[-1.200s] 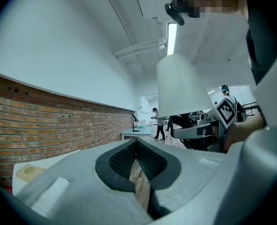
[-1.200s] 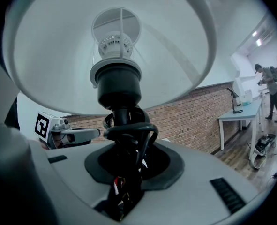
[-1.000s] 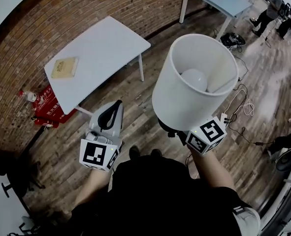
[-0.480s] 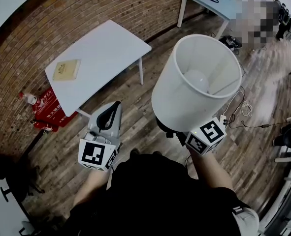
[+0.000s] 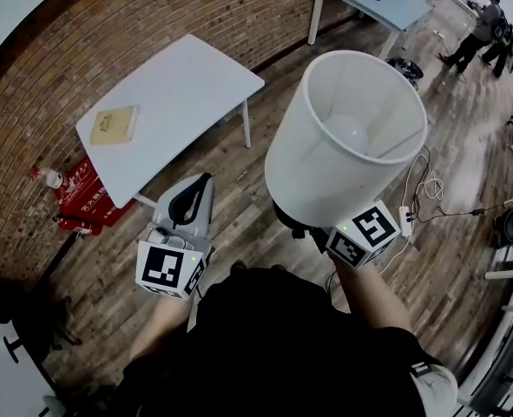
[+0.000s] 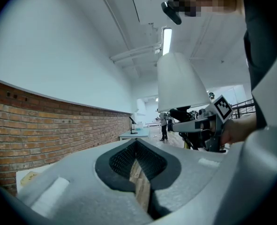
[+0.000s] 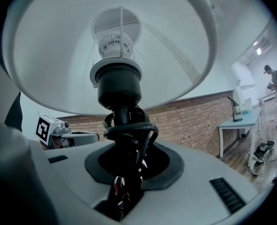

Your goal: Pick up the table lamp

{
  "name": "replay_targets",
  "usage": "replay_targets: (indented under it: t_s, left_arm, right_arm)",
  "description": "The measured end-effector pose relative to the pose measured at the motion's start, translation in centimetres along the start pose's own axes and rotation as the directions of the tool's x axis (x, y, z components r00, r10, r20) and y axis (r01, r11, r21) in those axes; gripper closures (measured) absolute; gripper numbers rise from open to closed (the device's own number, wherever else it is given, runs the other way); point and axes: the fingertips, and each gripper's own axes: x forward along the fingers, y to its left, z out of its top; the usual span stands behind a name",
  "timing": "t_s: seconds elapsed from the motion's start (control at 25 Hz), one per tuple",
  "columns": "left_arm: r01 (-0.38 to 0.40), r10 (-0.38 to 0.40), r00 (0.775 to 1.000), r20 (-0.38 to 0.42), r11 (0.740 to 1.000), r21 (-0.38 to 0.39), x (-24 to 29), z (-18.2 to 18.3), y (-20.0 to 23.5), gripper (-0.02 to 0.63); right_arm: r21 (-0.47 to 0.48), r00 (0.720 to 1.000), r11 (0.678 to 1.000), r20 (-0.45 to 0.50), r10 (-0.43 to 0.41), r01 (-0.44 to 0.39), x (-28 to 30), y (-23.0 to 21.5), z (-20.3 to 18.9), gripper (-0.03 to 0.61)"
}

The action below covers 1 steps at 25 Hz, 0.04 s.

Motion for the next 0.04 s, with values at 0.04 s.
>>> replay_targets:
  t_s: [0.04]
  left_arm:
    - [0.000,0.000,1.000,0.000,1.000,0.000,0.07,-0.01,0.17,0.606]
  right_arm:
    - [-0.001,1.000,1.000,0.000,0.001,-0.001,0.19,-0.02,0.02,0.474]
